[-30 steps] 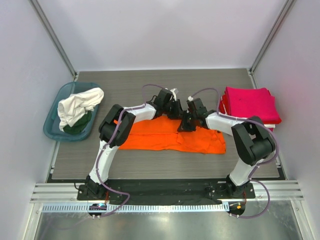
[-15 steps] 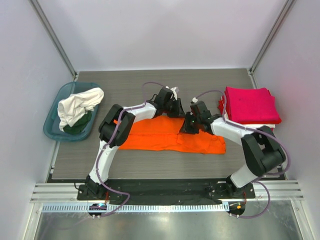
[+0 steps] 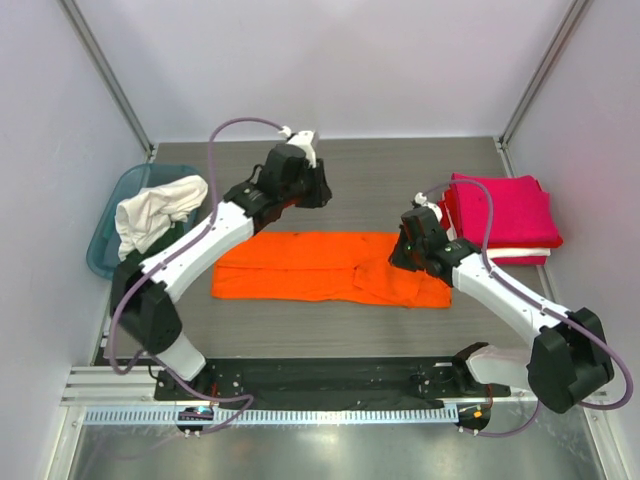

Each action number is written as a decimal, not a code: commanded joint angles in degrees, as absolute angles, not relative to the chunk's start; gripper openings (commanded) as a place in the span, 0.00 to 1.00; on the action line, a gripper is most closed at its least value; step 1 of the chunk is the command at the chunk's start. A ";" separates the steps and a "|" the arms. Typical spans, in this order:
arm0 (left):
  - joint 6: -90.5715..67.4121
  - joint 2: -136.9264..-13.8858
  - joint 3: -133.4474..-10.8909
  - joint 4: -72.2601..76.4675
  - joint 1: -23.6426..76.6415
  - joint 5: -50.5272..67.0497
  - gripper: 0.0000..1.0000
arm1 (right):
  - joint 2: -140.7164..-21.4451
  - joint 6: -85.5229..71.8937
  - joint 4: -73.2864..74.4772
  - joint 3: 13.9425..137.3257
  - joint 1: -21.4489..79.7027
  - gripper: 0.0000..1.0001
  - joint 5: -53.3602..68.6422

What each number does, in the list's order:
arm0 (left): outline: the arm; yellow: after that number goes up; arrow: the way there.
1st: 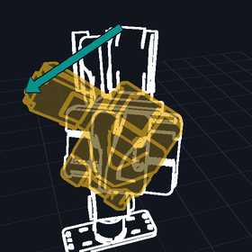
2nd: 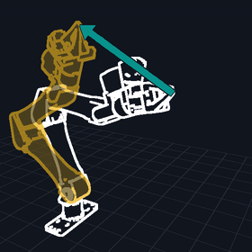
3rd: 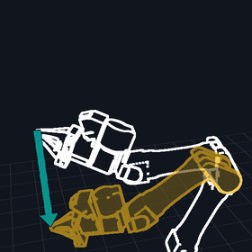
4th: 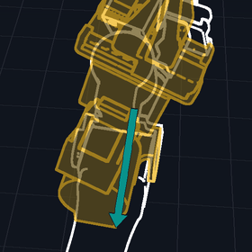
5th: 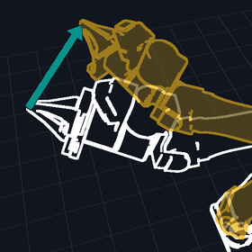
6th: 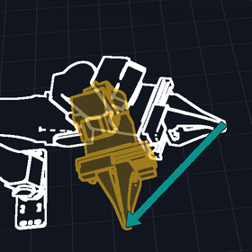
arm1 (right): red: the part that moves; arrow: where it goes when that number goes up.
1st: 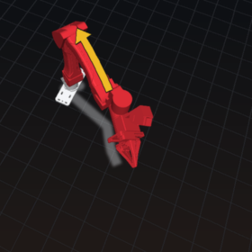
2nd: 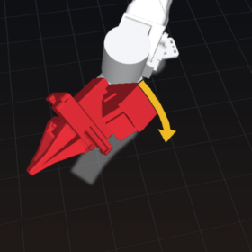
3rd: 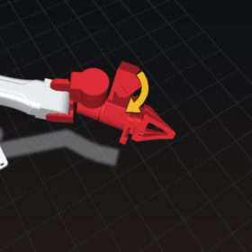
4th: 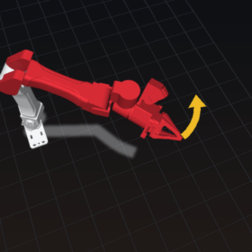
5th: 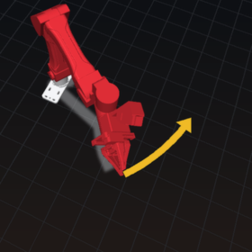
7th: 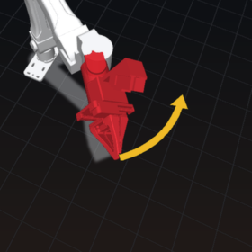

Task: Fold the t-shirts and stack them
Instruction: Fold the tshirt

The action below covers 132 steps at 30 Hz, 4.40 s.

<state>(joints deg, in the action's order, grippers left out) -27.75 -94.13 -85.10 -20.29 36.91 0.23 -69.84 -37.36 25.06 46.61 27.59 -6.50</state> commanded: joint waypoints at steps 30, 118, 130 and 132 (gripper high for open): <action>-42.79 -106.78 -65.83 -32.69 11.87 -18.44 0.00 | -79.87 -42.19 27.69 42.10 27.25 0.01 -19.95; -50.36 -116.45 -83.31 -19.61 25.58 6.06 0.44 | -107.56 -28.65 13.37 74.70 8.26 0.57 13.53; -52.47 -130.06 -95.96 -16.08 21.10 10.55 0.43 | -121.11 -32.70 7.21 83.75 6.68 0.45 17.67; -52.56 -132.09 -99.64 -16.70 20.74 11.16 0.42 | -122.69 -32.70 7.21 85.07 6.59 0.43 17.05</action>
<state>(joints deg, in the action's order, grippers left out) -52.60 -128.66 -95.77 -16.93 21.63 9.78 -120.90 -31.86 9.43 81.82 6.79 16.86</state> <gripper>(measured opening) 0.422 0.436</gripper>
